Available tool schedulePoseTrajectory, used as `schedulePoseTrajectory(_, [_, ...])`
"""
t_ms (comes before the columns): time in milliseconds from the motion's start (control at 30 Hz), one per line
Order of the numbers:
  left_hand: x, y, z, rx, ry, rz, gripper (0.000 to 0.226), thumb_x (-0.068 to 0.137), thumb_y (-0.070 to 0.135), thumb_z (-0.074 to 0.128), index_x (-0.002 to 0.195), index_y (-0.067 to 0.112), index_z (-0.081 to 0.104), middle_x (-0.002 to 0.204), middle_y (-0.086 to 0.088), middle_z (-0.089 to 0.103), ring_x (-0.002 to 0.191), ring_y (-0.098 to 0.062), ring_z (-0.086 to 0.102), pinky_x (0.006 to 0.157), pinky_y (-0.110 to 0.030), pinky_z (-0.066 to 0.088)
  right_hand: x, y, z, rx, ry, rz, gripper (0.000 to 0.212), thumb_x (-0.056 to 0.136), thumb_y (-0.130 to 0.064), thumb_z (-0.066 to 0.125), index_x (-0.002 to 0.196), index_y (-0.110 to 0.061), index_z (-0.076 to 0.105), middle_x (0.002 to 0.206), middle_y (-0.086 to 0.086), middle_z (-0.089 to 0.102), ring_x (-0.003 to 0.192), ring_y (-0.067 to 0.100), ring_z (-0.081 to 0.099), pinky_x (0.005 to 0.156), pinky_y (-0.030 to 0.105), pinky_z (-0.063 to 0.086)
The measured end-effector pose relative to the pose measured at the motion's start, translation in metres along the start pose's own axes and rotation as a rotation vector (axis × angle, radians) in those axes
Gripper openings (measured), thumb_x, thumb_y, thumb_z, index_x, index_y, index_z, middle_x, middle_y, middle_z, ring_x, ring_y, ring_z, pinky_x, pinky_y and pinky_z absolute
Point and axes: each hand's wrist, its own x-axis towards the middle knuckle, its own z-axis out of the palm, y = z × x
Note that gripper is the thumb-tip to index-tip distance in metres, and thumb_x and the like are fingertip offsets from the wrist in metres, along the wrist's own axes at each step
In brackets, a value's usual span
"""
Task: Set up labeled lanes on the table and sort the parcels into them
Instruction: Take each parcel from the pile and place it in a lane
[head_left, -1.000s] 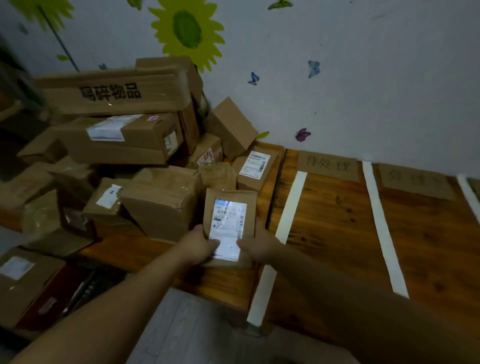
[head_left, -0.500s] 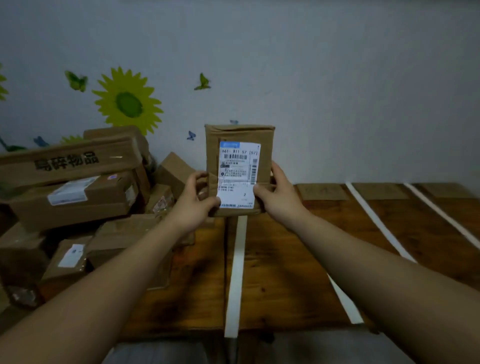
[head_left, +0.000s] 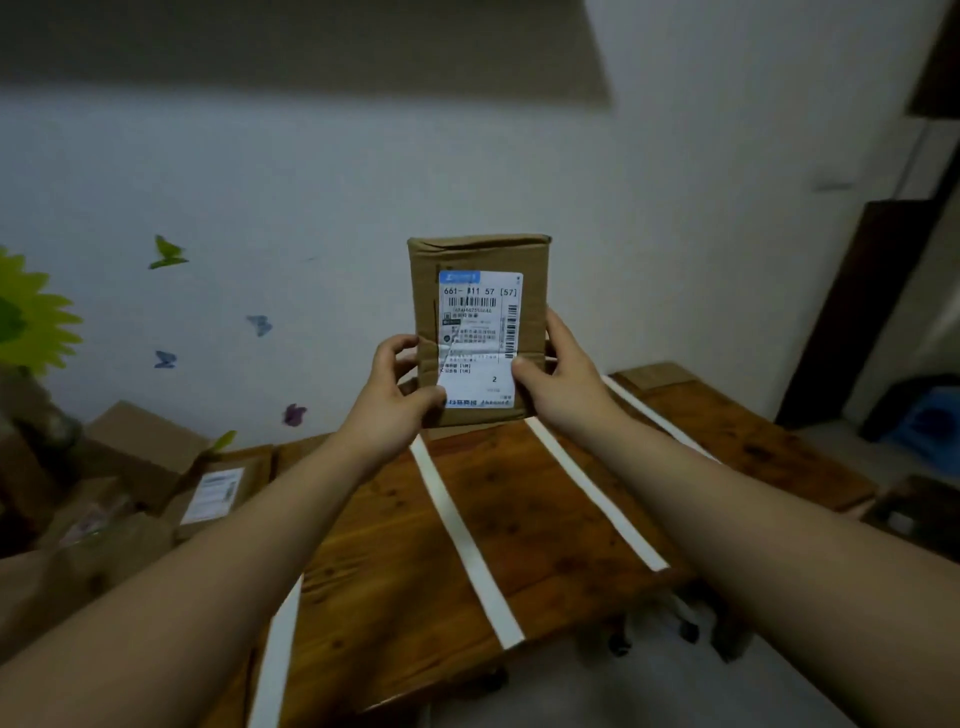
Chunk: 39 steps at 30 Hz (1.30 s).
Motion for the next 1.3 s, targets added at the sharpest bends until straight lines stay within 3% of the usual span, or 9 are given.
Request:
schedulePoseTrajectory(333, [0.04, -0.028, 0.156, 0.014, -0.205, -0.064, 0.06, 0.089, 0.013, 0.059, 0.134, 0.039, 0.029, 0.141, -0.004, 0.042, 0.09, -0.007, 0.059, 0.059, -0.018, 0.055, -0.005, 0.076, -0.135, -0.076, 0.198, 0.164, 0.054, 0.094, -0.02, 0.057, 0.142, -0.029, 0.033, 0.106, -0.016, 0.054, 0.071, -0.02, 0.058, 0.051, 0.007, 0.046])
schedulePoseTrajectory(533, [0.099, -0.066, 0.192, 0.046, -0.241, -0.155, 0.052, 0.093, 0.025, 0.054, 0.137, 0.037, 0.029, 0.131, -0.005, 0.055, 0.096, -0.014, 0.064, 0.067, -0.025, 0.057, 0.033, 0.131, -0.158, -0.105, 0.194, 0.232, 0.051, 0.095, -0.018, 0.056, 0.142, -0.027, 0.036, 0.131, -0.003, 0.056, 0.082, -0.009, 0.056, 0.054, 0.005, 0.046])
schedulePoseTrajectory(600, [0.125, -0.083, 0.203, 0.071, -0.249, -0.189, 0.055, 0.093, 0.027, 0.054, 0.141, 0.034, 0.028, 0.13, -0.004, 0.055, 0.093, -0.012, 0.063, 0.065, -0.025, 0.056, 0.056, 0.152, -0.162, -0.147, 0.153, 0.241, 0.054, 0.093, -0.017, 0.058, 0.141, -0.029, 0.038, 0.134, -0.002, 0.053, 0.094, -0.003, 0.058, 0.062, 0.008, 0.049])
schedulePoseTrajectory(700, [0.165, -0.11, 0.221, 0.158, -0.275, -0.215, 0.06, 0.092, 0.024, 0.056, 0.144, 0.026, 0.026, 0.138, -0.003, 0.047, 0.097, -0.018, 0.062, 0.07, -0.032, 0.058, 0.098, 0.181, -0.168, -0.262, 0.097, 0.303, 0.059, 0.088, -0.017, 0.061, 0.142, -0.031, 0.039, 0.138, 0.005, 0.046, 0.119, 0.02, 0.052, 0.093, 0.033, 0.051])
schedulePoseTrajectory(867, [0.223, -0.147, 0.245, 0.189, -0.306, -0.333, 0.062, 0.093, 0.022, 0.054, 0.147, 0.021, 0.023, 0.133, -0.004, 0.049, 0.092, -0.025, 0.063, 0.083, -0.046, 0.055, 0.157, 0.231, -0.178, -0.334, 0.008, 0.355, 0.063, 0.09, -0.018, 0.06, 0.145, -0.026, 0.031, 0.14, -0.001, 0.049, 0.122, 0.014, 0.048, 0.083, 0.02, 0.045])
schedulePoseTrajectory(1033, [0.261, -0.18, 0.263, 0.22, -0.331, -0.355, 0.066, 0.091, 0.021, 0.057, 0.146, 0.027, 0.021, 0.129, 0.003, 0.052, 0.082, -0.003, 0.054, 0.057, -0.017, 0.05, 0.195, 0.282, -0.184, -0.355, -0.09, 0.382, 0.068, 0.089, -0.025, 0.063, 0.143, -0.038, 0.024, 0.131, -0.009, 0.05, 0.098, -0.001, 0.047, 0.065, 0.01, 0.04])
schedulePoseTrajectory(1133, [0.278, -0.202, 0.274, 0.3, -0.335, -0.345, 0.061, 0.087, 0.024, 0.063, 0.141, 0.028, 0.032, 0.132, 0.003, 0.05, 0.088, -0.004, 0.055, 0.06, -0.016, 0.051, 0.214, 0.309, -0.185, -0.36, -0.177, 0.36, 0.063, 0.08, -0.034, 0.072, 0.111, -0.065, 0.027, 0.104, -0.03, 0.046, 0.088, -0.011, 0.048, 0.06, 0.008, 0.041])
schedulePoseTrajectory(1200, [0.286, -0.218, 0.284, 0.33, -0.349, -0.328, 0.051, 0.085, 0.023, 0.066, 0.13, 0.03, 0.043, 0.13, 0.003, 0.053, 0.087, 0.0, 0.057, 0.063, -0.017, 0.054, 0.227, 0.331, -0.187, -0.377, -0.236, 0.362, 0.058, 0.075, -0.038, 0.076, 0.107, -0.064, 0.035, 0.11, -0.028, 0.049, 0.106, -0.003, 0.049, 0.074, 0.015, 0.049])
schedulePoseTrajectory(1300, [0.295, -0.239, 0.302, 0.368, -0.358, -0.335, 0.062, 0.081, 0.019, 0.069, 0.133, 0.033, 0.038, 0.129, 0.007, 0.054, 0.091, 0.005, 0.052, 0.061, -0.008, 0.046, 0.246, 0.369, -0.195, -0.432, -0.356, 0.359, 0.075, 0.071, -0.044, 0.076, 0.133, -0.042, 0.033, 0.136, -0.006, 0.046, 0.127, 0.017, 0.042, 0.097, 0.04, 0.048])
